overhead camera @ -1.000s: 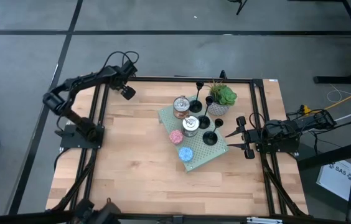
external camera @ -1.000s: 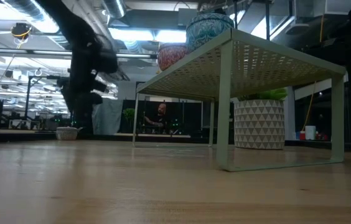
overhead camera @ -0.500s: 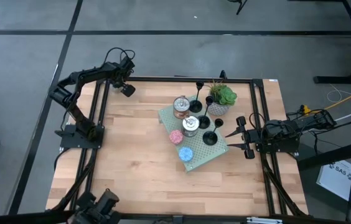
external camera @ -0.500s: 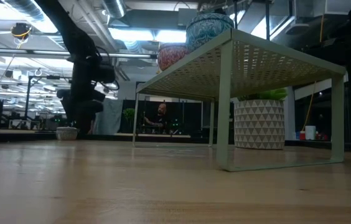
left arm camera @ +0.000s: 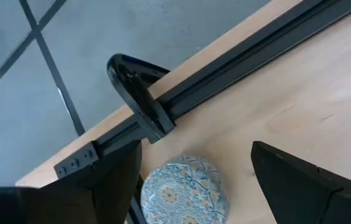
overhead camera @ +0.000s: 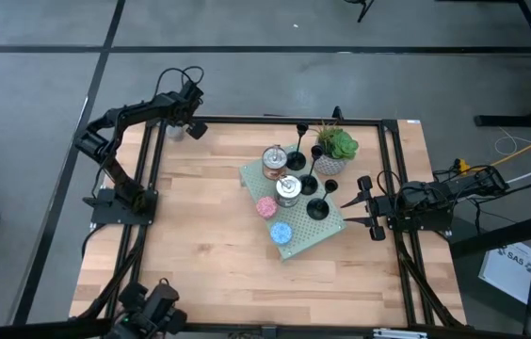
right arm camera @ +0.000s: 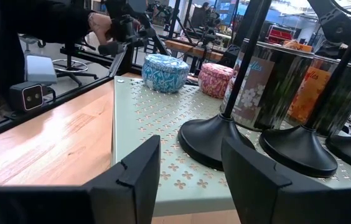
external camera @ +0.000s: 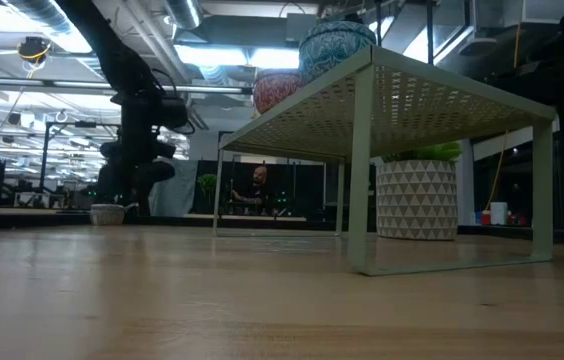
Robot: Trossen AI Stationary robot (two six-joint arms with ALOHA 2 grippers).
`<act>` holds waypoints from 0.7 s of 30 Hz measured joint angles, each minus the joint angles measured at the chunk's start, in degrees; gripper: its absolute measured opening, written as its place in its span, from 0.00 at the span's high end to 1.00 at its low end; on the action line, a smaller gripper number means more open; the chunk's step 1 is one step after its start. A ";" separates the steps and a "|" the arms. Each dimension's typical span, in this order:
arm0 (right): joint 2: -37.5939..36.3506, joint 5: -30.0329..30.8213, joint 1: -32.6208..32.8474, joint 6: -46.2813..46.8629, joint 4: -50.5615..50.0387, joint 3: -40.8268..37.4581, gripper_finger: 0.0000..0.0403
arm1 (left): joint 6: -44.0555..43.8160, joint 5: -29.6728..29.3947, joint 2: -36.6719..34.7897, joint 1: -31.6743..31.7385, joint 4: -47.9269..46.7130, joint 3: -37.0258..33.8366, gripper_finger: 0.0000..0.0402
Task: Pick & Place candle stick holders
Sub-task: Put the light blue scented candle on the shelf aligned with the other scented candles
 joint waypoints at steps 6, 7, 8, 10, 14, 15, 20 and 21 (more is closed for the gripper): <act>-0.01 0.00 0.00 -0.02 0.00 -0.02 0.57 | 0.02 0.73 0.00 0.26 -0.24 -0.63 0.19; -0.02 0.00 0.01 0.00 0.02 -0.01 0.57 | -0.04 0.44 0.00 0.30 -0.34 -0.74 0.17; -0.01 0.00 0.01 -0.01 0.00 -0.01 0.57 | -0.30 0.00 0.00 0.31 -0.39 -0.74 0.15; -0.02 0.00 0.01 -0.01 0.02 -0.01 0.57 | -1.22 -1.86 0.00 0.31 -0.37 -0.74 0.12; -0.01 0.00 0.00 -0.01 0.00 -0.01 0.57 | -4.79 -3.79 0.00 0.31 -1.68 -0.74 0.10; 0.00 0.00 0.02 0.00 0.00 -0.02 0.57 | -5.03 -2.65 0.00 0.33 -2.21 -0.76 0.10; -0.02 0.00 0.00 -0.02 0.00 -0.02 0.57 | -5.04 2.63 0.00 0.72 -4.06 -0.76 0.10; -0.02 0.00 0.02 0.00 0.02 0.00 0.57 | -4.70 2.64 0.00 0.90 -3.82 -0.76 0.10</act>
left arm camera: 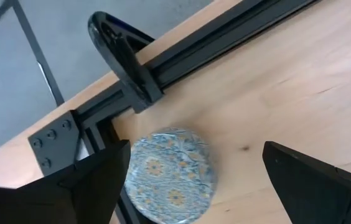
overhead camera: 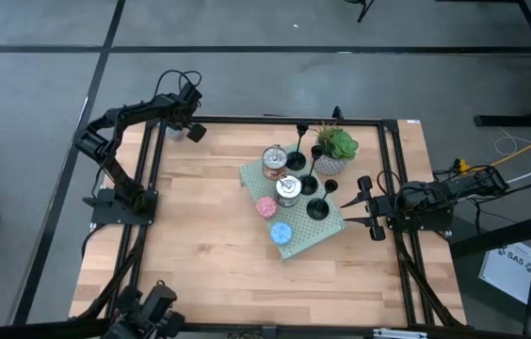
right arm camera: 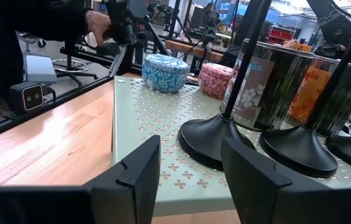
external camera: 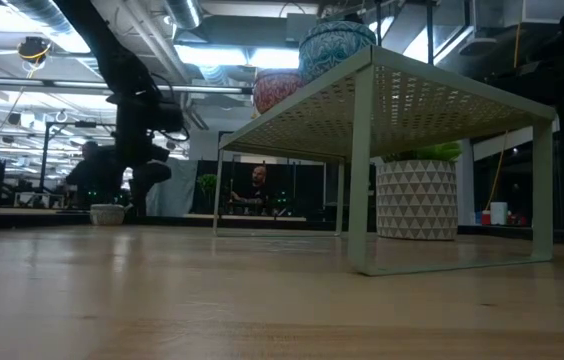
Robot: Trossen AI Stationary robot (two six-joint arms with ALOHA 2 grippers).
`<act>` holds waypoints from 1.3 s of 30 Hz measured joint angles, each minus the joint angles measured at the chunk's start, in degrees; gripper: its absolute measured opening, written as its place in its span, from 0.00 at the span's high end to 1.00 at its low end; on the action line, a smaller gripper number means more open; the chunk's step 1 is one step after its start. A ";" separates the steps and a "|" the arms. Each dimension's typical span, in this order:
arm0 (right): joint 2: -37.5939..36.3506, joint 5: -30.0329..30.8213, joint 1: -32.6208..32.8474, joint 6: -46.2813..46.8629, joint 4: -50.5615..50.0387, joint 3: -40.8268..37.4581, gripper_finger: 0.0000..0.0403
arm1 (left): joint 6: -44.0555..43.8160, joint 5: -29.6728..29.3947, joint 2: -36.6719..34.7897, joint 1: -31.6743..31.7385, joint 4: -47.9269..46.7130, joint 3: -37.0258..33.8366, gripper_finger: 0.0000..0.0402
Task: Pick & Place candle stick holders
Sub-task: Put the light blue scented candle on the shelf aligned with the other scented candles
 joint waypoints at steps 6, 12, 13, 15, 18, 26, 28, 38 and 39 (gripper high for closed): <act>0.00 0.00 -0.01 0.00 -0.01 -0.01 0.57 | 1.63 -0.64 0.00 0.16 0.28 0.10 0.10; 0.00 0.00 -0.02 0.00 -0.02 -0.02 0.57 | 0.48 0.82 0.00 -0.34 -6.49 2.55 0.13; 0.02 0.00 -0.02 0.00 -0.02 -0.02 0.57 | 1.08 0.58 0.00 -0.72 -8.20 3.36 0.14; 0.00 0.00 -0.02 0.00 -0.01 -0.02 0.57 | 1.96 -0.06 0.00 -1.30 -12.10 5.24 0.16; 0.00 0.00 -0.01 -0.01 0.00 -0.01 0.57 | 2.99 -0.53 0.00 -1.73 -16.89 7.62 0.18; 0.01 0.00 -0.02 -0.02 -0.02 -0.02 0.57 | 7.12 1.55 0.67 -1.64 -20.59 8.85 0.22; 0.00 0.00 -0.02 -0.01 -0.02 -0.02 0.57 | 7.16 1.47 2.26 -1.63 -20.57 8.85 0.22; 0.00 0.00 0.00 0.00 0.00 -0.02 0.57 | 6.36 -7.76 13.76 -1.81 -19.46 10.73 0.22; 0.00 0.00 -0.02 -0.01 -0.02 -0.02 0.57 | 6.25 -7.95 14.29 -1.81 -19.78 10.96 0.22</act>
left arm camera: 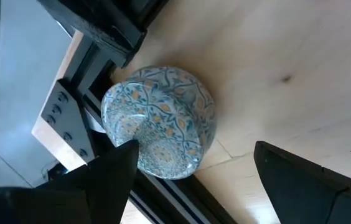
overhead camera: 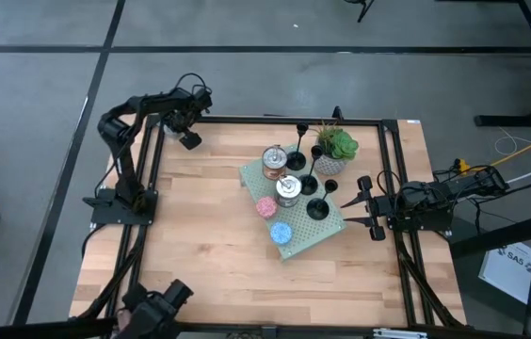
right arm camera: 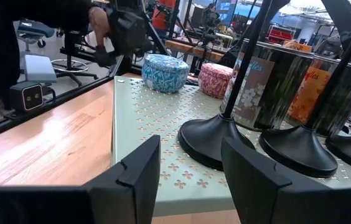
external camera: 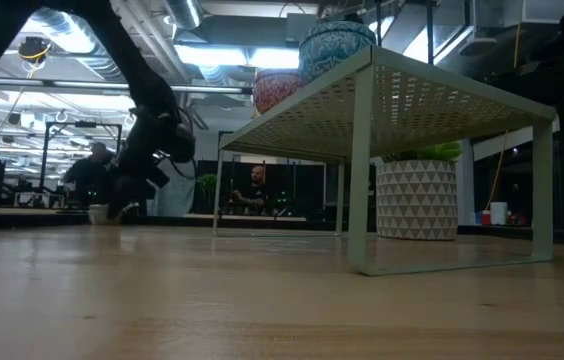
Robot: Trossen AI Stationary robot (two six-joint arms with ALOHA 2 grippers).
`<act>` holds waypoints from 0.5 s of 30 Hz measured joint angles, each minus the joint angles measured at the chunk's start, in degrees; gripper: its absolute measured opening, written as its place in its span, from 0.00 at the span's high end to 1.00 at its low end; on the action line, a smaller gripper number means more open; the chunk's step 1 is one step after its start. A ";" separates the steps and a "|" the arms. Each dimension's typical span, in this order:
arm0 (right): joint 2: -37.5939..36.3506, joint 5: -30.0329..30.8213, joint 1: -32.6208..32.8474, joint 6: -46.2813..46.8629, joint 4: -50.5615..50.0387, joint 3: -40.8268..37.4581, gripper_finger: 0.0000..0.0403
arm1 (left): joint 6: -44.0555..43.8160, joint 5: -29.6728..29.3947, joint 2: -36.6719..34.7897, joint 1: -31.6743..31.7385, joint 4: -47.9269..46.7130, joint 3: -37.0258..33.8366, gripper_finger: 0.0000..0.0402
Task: Pick & Place candle stick holders
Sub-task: Put the light blue scented candle on the shelf aligned with the other scented candles
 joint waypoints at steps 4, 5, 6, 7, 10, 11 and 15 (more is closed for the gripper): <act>0.01 0.00 0.02 0.00 0.02 0.01 0.57 | -0.70 1.99 0.51 -0.23 -1.14 0.21 0.22; 0.01 0.00 0.00 -0.01 0.01 0.00 0.57 | -1.11 2.44 0.40 -0.48 -1.27 0.19 0.23; 0.00 0.00 0.02 0.01 0.02 0.00 0.57 | -1.43 2.79 0.16 -0.73 -1.30 0.14 0.23; 0.00 0.00 0.00 0.01 0.00 0.02 0.57 | -1.79 3.24 -0.06 -1.12 -1.41 0.09 0.24; 0.00 0.00 0.01 0.01 0.00 0.02 0.57 | -1.89 5.01 -0.68 -2.54 -1.57 0.06 0.25; 0.00 0.00 0.01 0.00 0.02 0.01 0.57 | -1.88 5.51 -0.78 -3.07 -1.54 0.06 0.25; 0.00 0.00 0.00 0.01 0.02 0.00 0.57 | -2.10 6.28 -0.82 -5.53 -1.49 0.06 0.25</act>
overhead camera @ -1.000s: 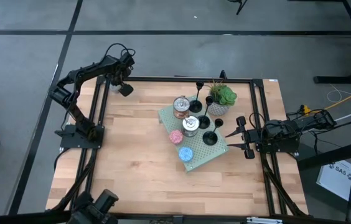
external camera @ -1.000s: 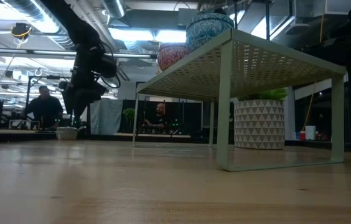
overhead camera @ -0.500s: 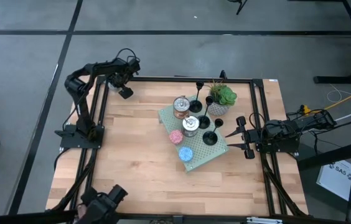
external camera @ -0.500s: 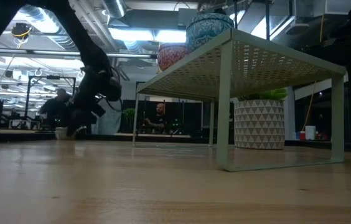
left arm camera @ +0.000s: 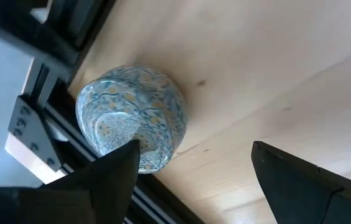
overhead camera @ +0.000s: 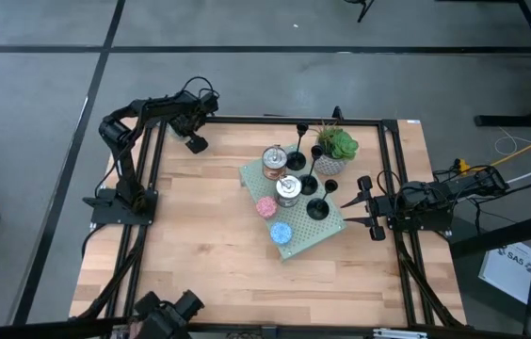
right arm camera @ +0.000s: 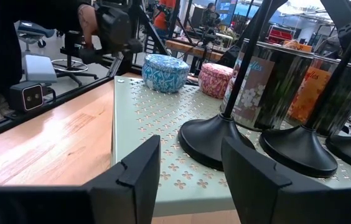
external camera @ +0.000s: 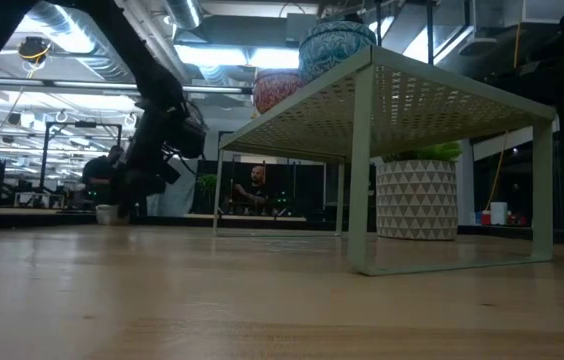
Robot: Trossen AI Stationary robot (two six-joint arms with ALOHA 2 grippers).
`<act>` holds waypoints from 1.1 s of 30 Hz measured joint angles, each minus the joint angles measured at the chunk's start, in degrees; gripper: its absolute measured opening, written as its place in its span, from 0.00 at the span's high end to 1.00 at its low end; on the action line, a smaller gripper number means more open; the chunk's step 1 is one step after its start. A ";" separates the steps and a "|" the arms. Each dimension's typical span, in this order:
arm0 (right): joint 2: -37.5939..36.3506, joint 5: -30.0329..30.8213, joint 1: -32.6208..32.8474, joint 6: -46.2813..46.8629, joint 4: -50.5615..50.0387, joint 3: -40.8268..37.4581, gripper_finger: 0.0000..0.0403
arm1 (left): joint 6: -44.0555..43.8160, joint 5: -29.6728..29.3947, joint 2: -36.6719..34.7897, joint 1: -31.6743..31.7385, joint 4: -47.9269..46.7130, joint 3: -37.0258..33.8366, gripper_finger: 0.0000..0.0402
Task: Pick & Place candle stick holders
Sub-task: Put the light blue scented candle on the shelf aligned with the other scented candles
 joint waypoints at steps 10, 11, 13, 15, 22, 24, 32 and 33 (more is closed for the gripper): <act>0.01 0.00 0.01 -0.01 -0.01 0.01 0.57 | 0.40 1.21 0.07 -9.84 0.54 -0.06 0.25; 0.02 0.00 0.00 -0.02 0.00 0.01 0.57 | 1.19 4.17 0.21 -10.85 1.51 -0.23 0.25; 0.00 0.00 0.02 0.00 -0.02 0.01 0.57 | 3.41 6.08 0.92 -13.10 1.93 -0.46 0.25; 0.01 0.00 0.02 -0.01 -0.01 0.00 0.57 | 5.44 12.16 0.05 -14.59 2.76 -0.35 0.25; 0.02 0.00 0.00 -0.02 -0.02 0.00 0.57 | 5.99 15.36 -5.19 -19.33 7.41 -0.35 0.30; 0.02 -0.01 0.01 -0.01 0.00 0.00 0.57 | 5.98 14.83 -8.33 -19.68 7.76 -0.35 0.32; 0.02 0.00 0.00 0.00 -0.02 0.02 0.57 | 5.48 7.56 -21.82 -16.89 10.41 -0.24 0.38; 0.00 0.00 0.02 0.00 0.00 0.00 0.57 | 5.76 7.12 -22.83 -16.22 10.65 -0.24 0.38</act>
